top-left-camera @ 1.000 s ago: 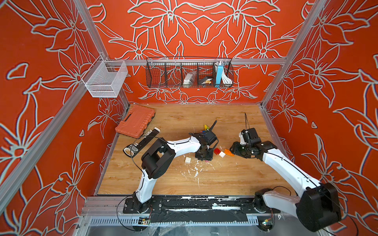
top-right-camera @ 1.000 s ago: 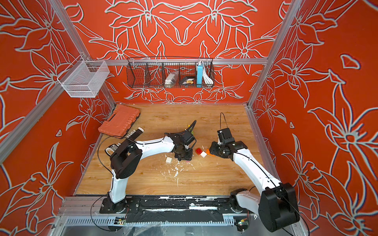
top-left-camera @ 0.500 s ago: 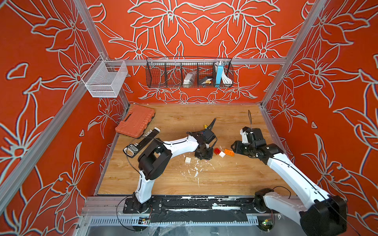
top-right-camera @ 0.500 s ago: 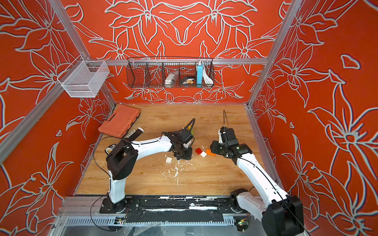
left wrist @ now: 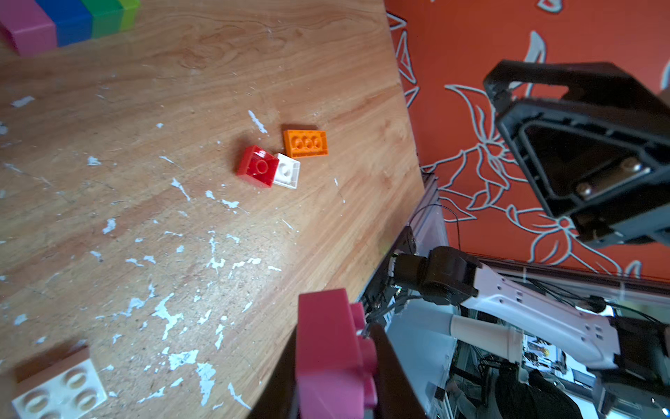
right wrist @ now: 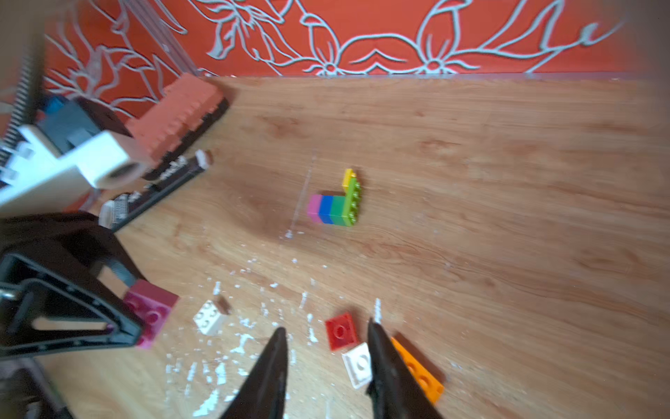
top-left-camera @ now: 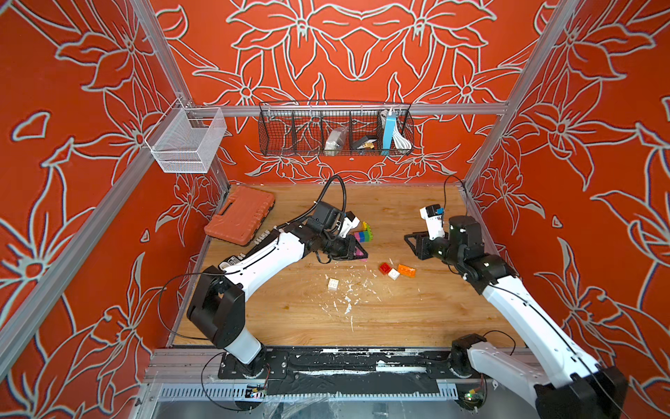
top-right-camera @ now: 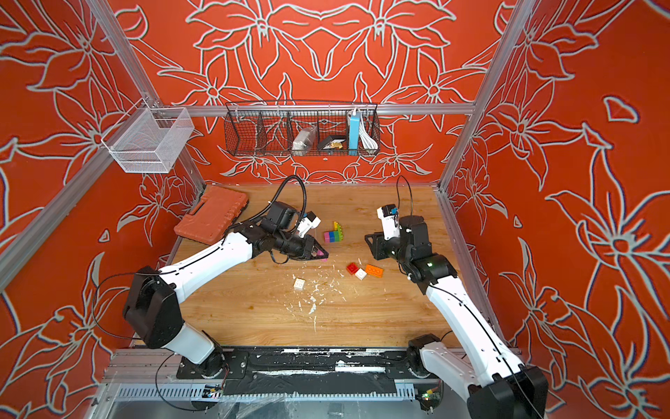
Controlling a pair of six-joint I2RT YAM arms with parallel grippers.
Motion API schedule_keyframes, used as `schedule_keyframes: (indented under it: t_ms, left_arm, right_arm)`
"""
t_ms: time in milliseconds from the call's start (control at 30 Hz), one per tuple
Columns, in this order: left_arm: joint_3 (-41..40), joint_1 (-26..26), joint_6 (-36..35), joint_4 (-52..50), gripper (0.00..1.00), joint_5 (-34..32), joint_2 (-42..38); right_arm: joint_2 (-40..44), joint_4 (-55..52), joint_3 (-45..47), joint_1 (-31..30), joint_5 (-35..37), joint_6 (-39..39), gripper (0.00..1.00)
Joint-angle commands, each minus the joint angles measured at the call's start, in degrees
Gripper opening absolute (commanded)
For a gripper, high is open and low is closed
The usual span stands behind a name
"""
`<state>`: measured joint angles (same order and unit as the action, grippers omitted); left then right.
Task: Assemble the letter r with lego
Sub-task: Pick up the lego brick from the center of the board.
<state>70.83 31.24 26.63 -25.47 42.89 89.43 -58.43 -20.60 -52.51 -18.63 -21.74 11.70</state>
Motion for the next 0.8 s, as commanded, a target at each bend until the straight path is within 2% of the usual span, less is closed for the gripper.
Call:
schedule_keyframes:
  t_ms: [0,133,300,467,767]
  left_arm:
    - [-1.6,-1.7,-1.4,0.7,0.14,7.3,-2.9]
    - [-2.6,-2.7,-2.5,0.8,0.14,9.4,-4.8]
    - [-2.8,-2.8,-2.0,1.5,0.14,12.4,-6.3]
    - [-2.3,-2.8,-1.9,1.6,0.14,13.9,-6.7]
    - [-1.7,-2.8,-1.3,2.3,0.14,15.4,-5.8]
  right_arm:
    - [-1.3,0.8,-3.6,-4.9,-7.4,-11.0,0.36]
    - [-1.7,0.8,-4.2,-14.5,-3.5,-20.3,0.52]
    - [-0.4,3.8,-1.6,-18.3,-4.7,-26.7,0.63]
    - [-0.4,3.9,-1.1,-21.5,-2.5,-30.4,0.66]
    - [-3.0,2.6,-2.3,-25.0,-0.5,-32.6,0.66]
